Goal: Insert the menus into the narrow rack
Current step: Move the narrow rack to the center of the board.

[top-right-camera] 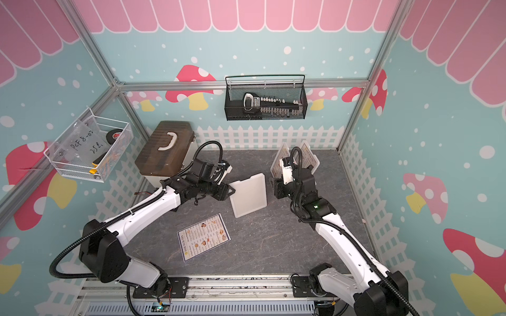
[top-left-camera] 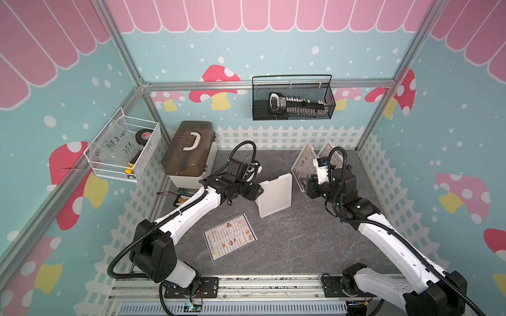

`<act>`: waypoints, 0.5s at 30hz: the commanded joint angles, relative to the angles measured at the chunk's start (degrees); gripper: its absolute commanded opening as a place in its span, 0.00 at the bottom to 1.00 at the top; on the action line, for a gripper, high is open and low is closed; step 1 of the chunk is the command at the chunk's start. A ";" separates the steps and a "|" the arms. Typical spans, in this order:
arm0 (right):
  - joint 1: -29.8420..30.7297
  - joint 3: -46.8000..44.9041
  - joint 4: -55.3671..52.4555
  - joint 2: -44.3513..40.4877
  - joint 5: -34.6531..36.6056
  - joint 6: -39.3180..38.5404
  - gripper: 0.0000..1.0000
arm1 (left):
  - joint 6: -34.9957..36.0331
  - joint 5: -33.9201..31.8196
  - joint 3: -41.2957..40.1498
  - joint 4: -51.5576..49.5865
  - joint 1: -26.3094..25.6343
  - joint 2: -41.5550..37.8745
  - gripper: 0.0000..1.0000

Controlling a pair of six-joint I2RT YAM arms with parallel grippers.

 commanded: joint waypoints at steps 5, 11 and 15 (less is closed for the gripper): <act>-0.02 0.18 0.20 0.95 -0.57 0.26 0.55 | -1.96 -4.53 1.51 -0.65 1.70 0.22 0.52; -0.02 0.29 0.62 2.17 -0.27 2.45 0.86 | -3.27 -3.73 1.65 -0.32 1.75 -0.76 0.58; -0.05 -1.01 3.56 2.80 -4.99 3.48 0.99 | -7.21 -4.67 -2.94 2.73 1.79 -5.79 0.66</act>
